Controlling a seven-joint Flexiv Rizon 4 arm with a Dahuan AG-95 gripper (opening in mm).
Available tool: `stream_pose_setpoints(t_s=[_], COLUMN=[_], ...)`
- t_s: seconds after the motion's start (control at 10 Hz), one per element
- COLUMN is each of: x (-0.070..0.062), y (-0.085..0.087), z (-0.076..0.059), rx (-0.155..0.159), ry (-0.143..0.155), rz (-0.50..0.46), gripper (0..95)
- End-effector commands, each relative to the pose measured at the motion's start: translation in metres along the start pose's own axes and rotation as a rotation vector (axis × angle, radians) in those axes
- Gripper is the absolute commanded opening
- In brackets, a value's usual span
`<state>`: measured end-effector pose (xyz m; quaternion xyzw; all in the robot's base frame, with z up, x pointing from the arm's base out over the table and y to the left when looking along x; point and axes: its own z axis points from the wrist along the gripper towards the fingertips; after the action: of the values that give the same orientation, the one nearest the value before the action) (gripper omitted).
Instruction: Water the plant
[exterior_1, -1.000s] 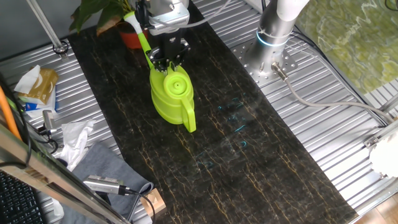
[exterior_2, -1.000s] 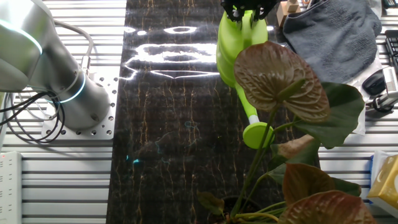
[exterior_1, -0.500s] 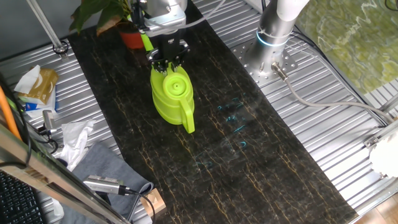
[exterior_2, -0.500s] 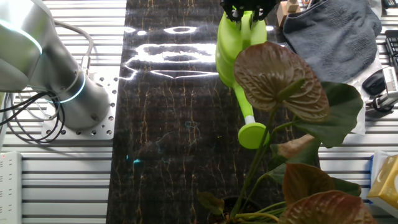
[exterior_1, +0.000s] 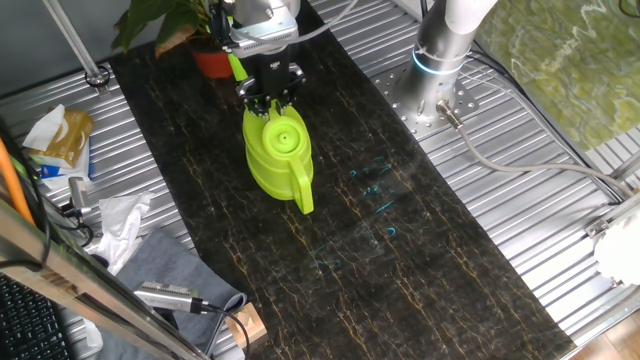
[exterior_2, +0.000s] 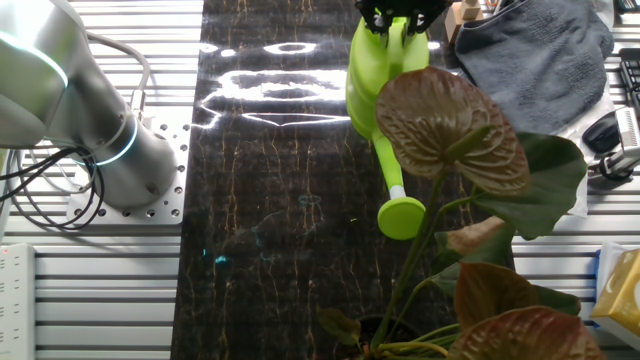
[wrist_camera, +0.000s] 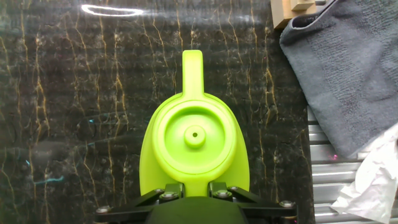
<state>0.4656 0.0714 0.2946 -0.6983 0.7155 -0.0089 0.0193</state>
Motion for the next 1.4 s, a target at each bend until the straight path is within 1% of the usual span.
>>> stream_pose_setpoints(t_s=[0.1,0.7,1.2,1.4], x=[-0.0006,-0.0006,-0.0006,-0.0006], y=[-0.0005,-0.0005,-0.0005,-0.0005], z=[-0.0022,-0.0022,-0.0022,-0.0022], rx=[-0.002,0.0,0.002,0.0], ry=[0.0,0.014,0.014,0.01], rz=[0.004,0.013,0.017,0.035], gripper=[0.0,0.0,0.0,0.0])
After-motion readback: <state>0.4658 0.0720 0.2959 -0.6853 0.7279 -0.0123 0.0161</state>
